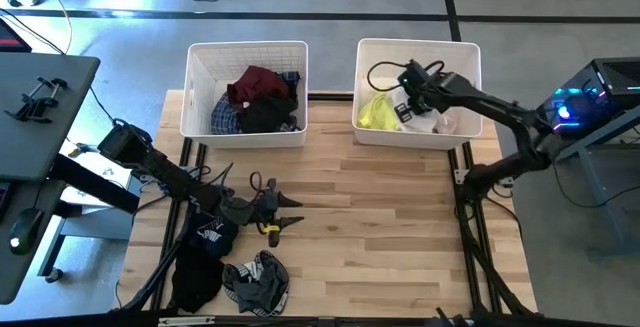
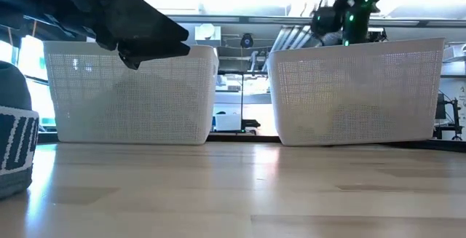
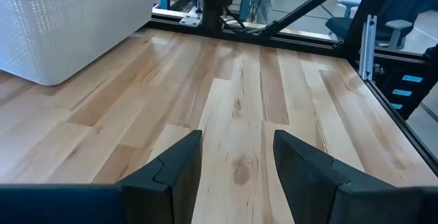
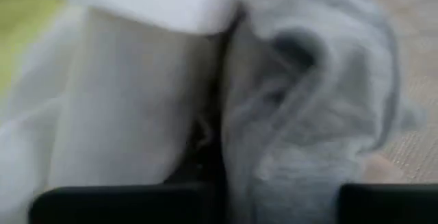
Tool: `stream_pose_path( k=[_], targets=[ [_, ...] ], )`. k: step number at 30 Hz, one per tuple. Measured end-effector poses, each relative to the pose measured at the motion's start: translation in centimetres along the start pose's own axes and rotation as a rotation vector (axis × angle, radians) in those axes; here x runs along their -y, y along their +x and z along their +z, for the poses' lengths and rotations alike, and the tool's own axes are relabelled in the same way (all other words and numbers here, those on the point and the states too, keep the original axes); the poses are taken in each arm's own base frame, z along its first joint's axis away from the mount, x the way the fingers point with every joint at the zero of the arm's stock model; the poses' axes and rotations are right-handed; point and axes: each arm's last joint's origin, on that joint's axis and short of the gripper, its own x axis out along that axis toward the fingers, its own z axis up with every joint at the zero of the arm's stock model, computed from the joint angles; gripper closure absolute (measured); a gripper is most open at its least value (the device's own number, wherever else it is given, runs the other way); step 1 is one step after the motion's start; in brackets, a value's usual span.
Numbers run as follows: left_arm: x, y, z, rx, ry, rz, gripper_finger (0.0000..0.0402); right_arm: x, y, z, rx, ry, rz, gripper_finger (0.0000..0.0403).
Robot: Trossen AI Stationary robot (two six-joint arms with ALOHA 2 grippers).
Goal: Sort clothes
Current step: Put the gray underwear into the right white bin, then put the dark blue boxer shorts into the left white bin
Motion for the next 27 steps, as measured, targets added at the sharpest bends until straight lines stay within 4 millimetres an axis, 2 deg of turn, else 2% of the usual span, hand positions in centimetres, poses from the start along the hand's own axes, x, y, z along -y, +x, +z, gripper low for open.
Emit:
stream_pose_path(
  k=[4, 8, 11, 13, 19, 22, 27],
  targets=[
    [0.0, 0.0, -0.2, -0.020, -0.014, 0.005, 0.0233, -0.1, 1.6, -0.1, -0.086, -0.041, -0.023, 0.0290],
    [-0.1, 0.0, -0.4, -0.039, -0.035, 0.012, 0.0233, 0.6, 1.1, -0.5, -0.147, -0.086, -0.029, 0.0242],
    [-0.1, 0.0, -0.4, -0.039, -0.036, 0.012, 0.0233, 1.5, -0.8, -0.6, -0.159, -0.084, -0.025, 0.0214],
    [-0.1, 0.0, -0.4, -0.037, -0.037, 0.011, 0.0233, 2.3, -2.9, -0.3, -0.116, -0.051, -0.018, 0.0203],
    [-0.1, 0.0, -0.3, -0.032, -0.041, 0.010, 0.0233, 3.9, -9.5, -0.4, 0.126, 0.092, 0.029, 0.0199],
    [-0.1, 0.0, -0.4, -0.033, -0.036, 0.007, 0.0234, 3.2, -11.9, -1.4, 0.283, 0.014, 0.096, 0.0198],
    [0.8, -0.4, -0.5, -0.045, 0.057, -0.028, 0.0243, -0.3, -13.8, -4.9, 0.514, -0.147, 0.293, 0.0198]
  ],
)
